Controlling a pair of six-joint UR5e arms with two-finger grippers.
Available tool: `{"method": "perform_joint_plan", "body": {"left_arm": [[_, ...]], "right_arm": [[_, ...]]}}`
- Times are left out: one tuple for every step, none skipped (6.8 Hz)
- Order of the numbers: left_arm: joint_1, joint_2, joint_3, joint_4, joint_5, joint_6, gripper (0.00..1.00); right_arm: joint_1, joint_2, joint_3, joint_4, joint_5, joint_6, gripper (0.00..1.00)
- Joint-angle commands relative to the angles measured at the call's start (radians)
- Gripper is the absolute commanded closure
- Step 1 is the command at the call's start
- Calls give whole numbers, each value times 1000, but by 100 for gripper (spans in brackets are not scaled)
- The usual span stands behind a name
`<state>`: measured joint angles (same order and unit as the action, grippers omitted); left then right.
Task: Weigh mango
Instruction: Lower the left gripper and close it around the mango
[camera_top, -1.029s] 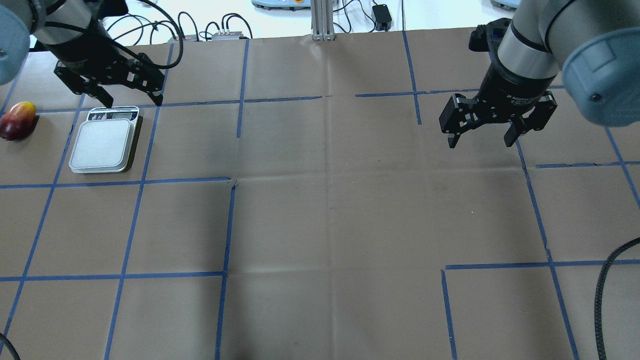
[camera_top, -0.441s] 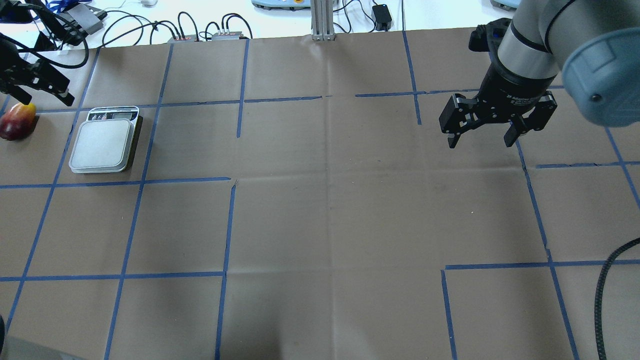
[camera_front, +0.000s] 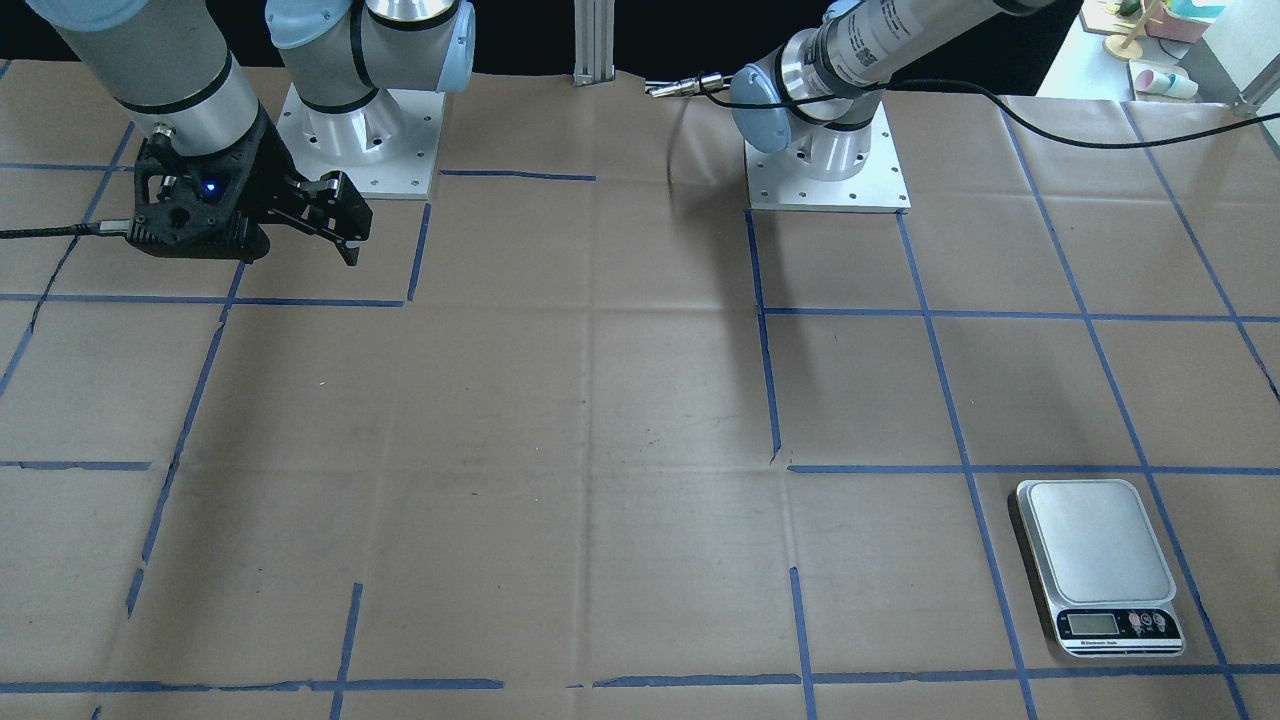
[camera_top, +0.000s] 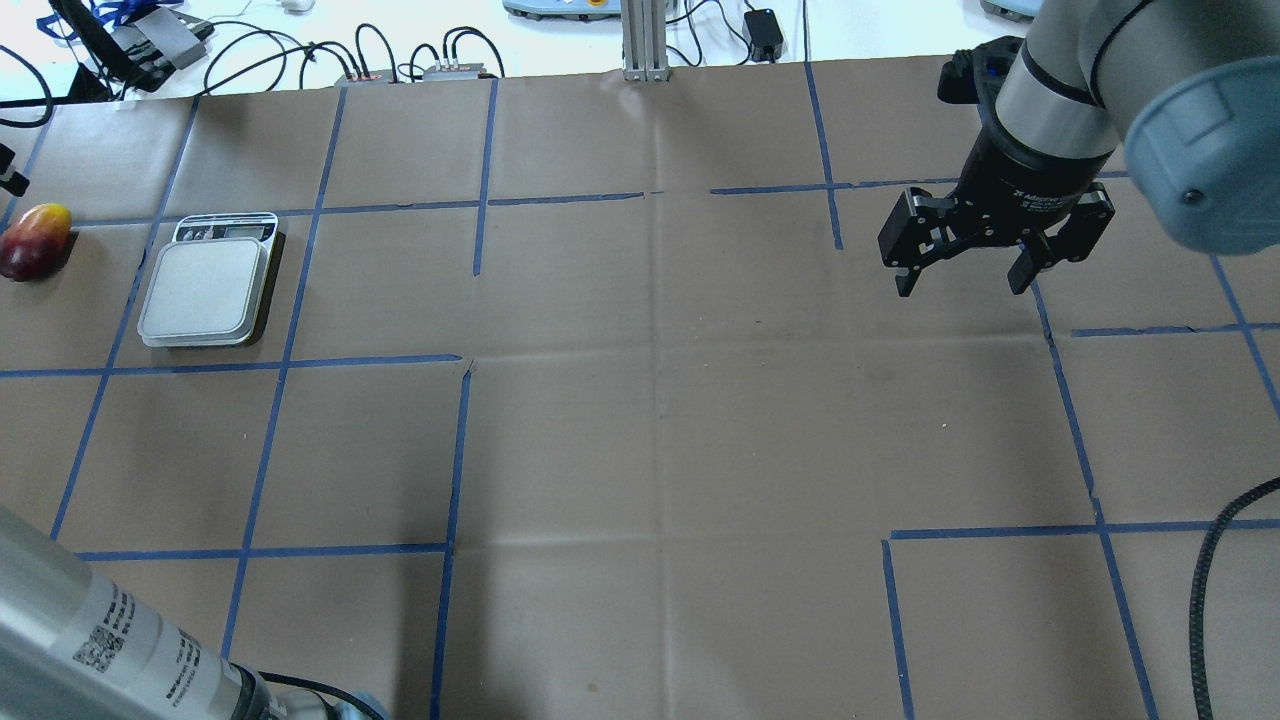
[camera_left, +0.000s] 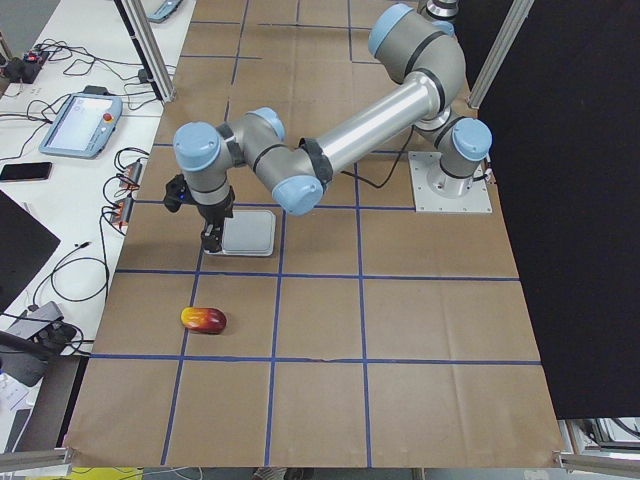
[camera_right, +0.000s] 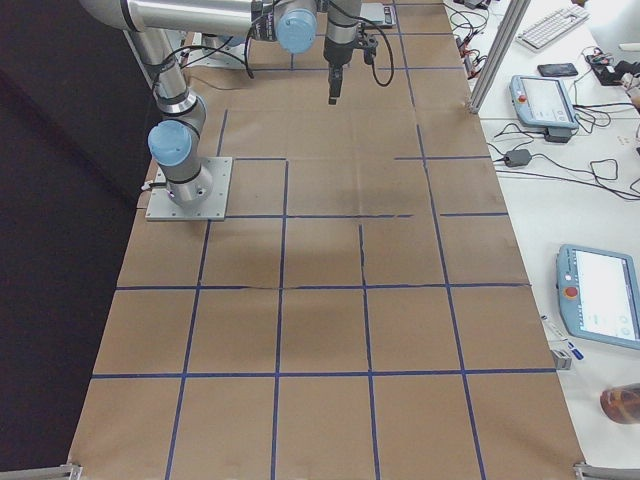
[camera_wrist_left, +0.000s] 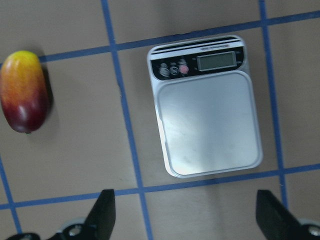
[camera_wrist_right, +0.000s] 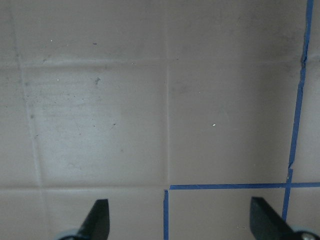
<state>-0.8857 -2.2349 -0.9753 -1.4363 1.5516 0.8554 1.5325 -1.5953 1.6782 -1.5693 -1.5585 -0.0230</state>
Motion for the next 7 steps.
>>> {"method": "perform_joint_plan", "body": {"left_arm": [[83, -223, 262, -13, -8, 108, 0], [88, -289, 336, -25, -7, 117, 0], [86, -322, 378, -45, -8, 163, 0], [85, -345, 388, -49, -13, 172, 0], [74, -374, 389, -39, -21, 172, 0], [71, -388, 389, -33, -51, 171, 0], [70, -417, 389, -32, -71, 156, 0]], "right_arm": [[0, 0, 0, 0, 0, 0, 0], [0, 0, 0, 2, 0, 0, 0], [0, 0, 0, 0, 0, 0, 0], [0, 0, 0, 0, 0, 0, 0], [0, 0, 0, 0, 0, 0, 0], [0, 0, 0, 0, 0, 0, 0], [0, 0, 0, 0, 0, 0, 0]]}}
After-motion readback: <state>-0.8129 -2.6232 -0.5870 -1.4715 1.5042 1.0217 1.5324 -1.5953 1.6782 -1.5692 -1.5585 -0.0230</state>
